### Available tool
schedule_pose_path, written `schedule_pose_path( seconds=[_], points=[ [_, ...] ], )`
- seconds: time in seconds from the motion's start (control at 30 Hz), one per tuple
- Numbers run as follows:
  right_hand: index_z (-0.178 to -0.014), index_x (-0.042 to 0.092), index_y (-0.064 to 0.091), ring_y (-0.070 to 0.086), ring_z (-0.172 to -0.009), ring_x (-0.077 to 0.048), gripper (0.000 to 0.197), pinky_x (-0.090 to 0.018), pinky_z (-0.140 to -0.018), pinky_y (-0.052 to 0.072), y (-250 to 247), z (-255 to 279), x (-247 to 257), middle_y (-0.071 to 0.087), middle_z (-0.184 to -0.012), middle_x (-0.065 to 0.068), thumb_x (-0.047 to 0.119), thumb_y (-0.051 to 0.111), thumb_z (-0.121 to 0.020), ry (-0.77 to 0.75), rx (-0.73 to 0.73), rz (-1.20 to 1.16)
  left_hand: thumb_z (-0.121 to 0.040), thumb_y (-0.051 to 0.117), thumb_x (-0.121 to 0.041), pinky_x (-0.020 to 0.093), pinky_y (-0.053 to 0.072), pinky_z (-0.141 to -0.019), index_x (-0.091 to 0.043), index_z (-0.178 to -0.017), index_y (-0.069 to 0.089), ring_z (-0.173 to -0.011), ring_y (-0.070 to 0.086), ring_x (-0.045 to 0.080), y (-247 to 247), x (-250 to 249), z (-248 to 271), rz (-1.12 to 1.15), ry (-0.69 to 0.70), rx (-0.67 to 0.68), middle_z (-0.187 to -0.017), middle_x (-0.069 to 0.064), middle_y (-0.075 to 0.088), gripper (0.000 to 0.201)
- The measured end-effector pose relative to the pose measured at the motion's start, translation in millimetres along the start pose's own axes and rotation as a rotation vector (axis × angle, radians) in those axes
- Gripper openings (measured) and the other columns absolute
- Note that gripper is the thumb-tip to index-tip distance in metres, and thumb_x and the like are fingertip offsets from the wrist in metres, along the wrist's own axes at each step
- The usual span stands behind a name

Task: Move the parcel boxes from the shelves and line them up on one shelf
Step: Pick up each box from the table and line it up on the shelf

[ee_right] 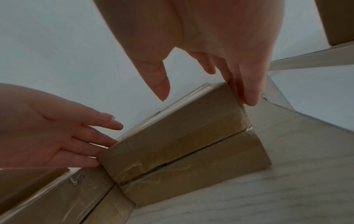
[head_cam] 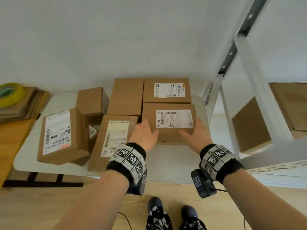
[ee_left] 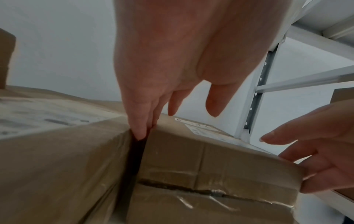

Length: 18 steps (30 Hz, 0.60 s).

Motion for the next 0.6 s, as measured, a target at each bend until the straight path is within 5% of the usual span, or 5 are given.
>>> schedule_pose_path(
  seconds=[0.2, 0.37, 0.5, 0.6],
  points=[
    [-0.143, 0.019, 0.022, 0.049, -0.104, -0.023, 0.076, -0.035, -0.093, 0.045, -10, 10, 2, 0.042, -0.127, -0.010, 0.035, 0.064, -0.082, 0.030, -0.021, 0.011, -0.096, 0.046, -0.036, 0.029, 0.040, -0.084, -0.017, -0.147, 0.020, -0.113, 0.050, 0.027, -7, -7, 12, 0.056, -0.023, -0.025, -0.143, 0.018, 0.029, 0.060],
    [-0.144, 0.020, 0.018, 0.048, -0.107, -0.028, 0.074, -0.039, -0.096, 0.045, -32, 25, 13, 0.035, -0.129, -0.014, 0.044, 0.058, -0.086, -0.013, -0.049, -0.001, -0.096, 0.046, -0.037, 0.024, 0.039, -0.076, -0.016, -0.141, 0.030, -0.071, 0.041, 0.010, -21, -17, 33, 0.106, -0.027, -0.169, -0.139, 0.016, 0.031, 0.053],
    [-0.142, 0.020, 0.022, 0.049, -0.109, -0.029, 0.067, -0.040, -0.096, 0.045, -49, 43, 21, 0.035, -0.130, -0.013, 0.045, 0.053, -0.089, -0.063, -0.074, -0.038, -0.095, 0.047, -0.038, 0.025, 0.038, -0.078, -0.017, -0.142, 0.030, -0.087, 0.042, 0.014, -33, -29, 62, 0.184, -0.021, -0.306, -0.140, 0.014, 0.029, 0.054],
    [-0.142, 0.019, 0.022, 0.046, -0.102, -0.022, 0.064, -0.031, -0.090, 0.042, -61, 59, 25, 0.033, -0.133, -0.012, 0.041, 0.052, -0.091, -0.124, -0.055, -0.075, -0.094, 0.050, -0.035, 0.023, 0.039, -0.078, -0.018, -0.142, 0.031, -0.089, 0.046, 0.013, -41, -37, 92, 0.258, -0.013, -0.428, -0.138, 0.010, 0.029, 0.054]
  ],
)
Point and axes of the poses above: each hand's wrist, its own z-axis away from the middle knuckle, its own y-axis out of the palm, x = y × z, the point moved 8 cm from there along -z, towards the middle knuckle
